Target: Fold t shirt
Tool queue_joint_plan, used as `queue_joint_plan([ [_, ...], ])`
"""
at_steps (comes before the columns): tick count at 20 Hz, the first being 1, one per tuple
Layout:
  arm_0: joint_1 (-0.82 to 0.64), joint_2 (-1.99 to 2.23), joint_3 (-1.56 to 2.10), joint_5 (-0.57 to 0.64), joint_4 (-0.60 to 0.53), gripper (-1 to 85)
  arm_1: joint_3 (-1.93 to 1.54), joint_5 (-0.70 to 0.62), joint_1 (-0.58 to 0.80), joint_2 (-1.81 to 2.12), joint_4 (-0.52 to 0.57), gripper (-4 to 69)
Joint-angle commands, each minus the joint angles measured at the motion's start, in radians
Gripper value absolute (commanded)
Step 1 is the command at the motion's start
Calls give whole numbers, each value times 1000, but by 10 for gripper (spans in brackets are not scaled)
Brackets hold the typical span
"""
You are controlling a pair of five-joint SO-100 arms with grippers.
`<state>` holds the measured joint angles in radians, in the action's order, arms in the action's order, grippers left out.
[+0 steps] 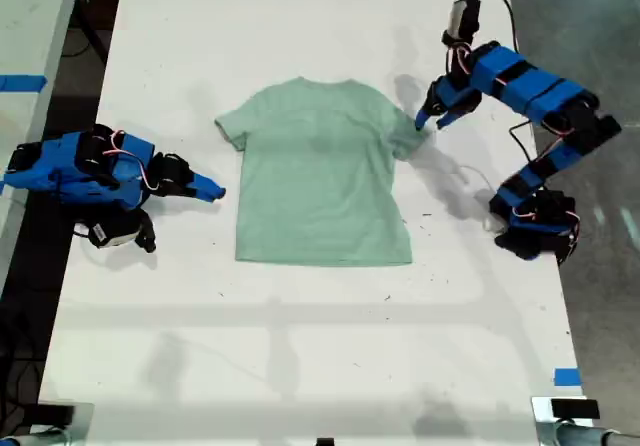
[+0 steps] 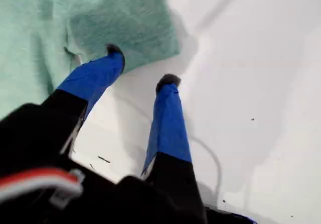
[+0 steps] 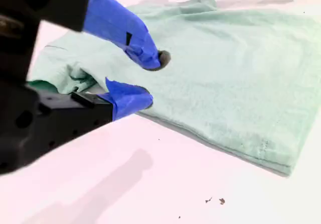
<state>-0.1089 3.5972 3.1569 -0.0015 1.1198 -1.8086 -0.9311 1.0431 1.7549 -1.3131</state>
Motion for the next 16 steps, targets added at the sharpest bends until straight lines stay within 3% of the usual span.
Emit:
queue_joint_plan([
  [1,-12,5,-5,8,-23,85,74,-26,26,-101,77,171],
  [11,-12,5,-5,8,-23,85,20,-3,17,-209,250,159],
  [13,-12,5,-5,8,-23,85,-5,9,14,-169,268,123],
  [15,-12,5,-5,8,-23,85,-6,21,9,-155,264,14],
  [16,-12,5,-5,8,-23,85,-6,26,9,-155,258,12],
])
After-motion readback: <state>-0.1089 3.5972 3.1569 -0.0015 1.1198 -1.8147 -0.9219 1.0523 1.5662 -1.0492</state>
